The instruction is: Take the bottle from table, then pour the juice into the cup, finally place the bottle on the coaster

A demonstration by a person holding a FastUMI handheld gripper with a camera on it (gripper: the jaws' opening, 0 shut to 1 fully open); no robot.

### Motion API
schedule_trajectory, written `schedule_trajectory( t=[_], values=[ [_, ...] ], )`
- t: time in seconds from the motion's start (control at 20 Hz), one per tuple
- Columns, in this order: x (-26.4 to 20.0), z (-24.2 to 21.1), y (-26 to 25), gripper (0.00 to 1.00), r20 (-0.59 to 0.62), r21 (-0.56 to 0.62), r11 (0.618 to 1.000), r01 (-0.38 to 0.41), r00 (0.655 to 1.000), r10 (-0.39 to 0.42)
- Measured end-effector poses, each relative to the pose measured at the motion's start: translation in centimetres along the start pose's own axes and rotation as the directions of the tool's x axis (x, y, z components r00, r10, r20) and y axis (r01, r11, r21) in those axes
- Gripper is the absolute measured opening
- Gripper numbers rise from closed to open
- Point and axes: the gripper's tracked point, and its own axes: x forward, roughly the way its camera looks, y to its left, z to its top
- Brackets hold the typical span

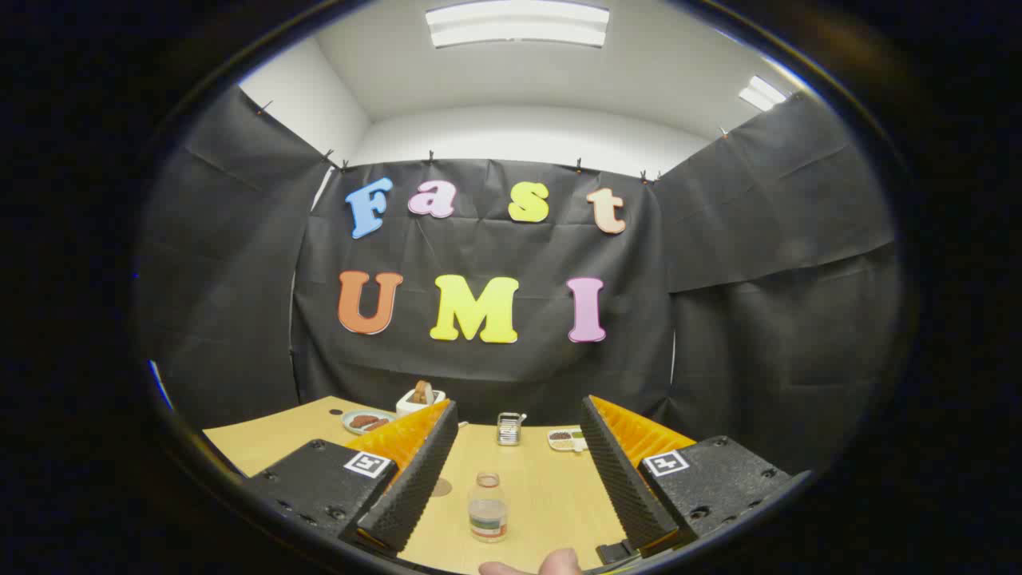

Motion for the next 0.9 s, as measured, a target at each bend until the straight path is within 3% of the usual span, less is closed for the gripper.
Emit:
schedule_trajectory(
  t=[0.9],
  values=[
    [-0.86, 0.75, 0.39, 0.99, 0.021, -0.010, 1.000, -0.004, 1.000, 0.004]
  ],
)
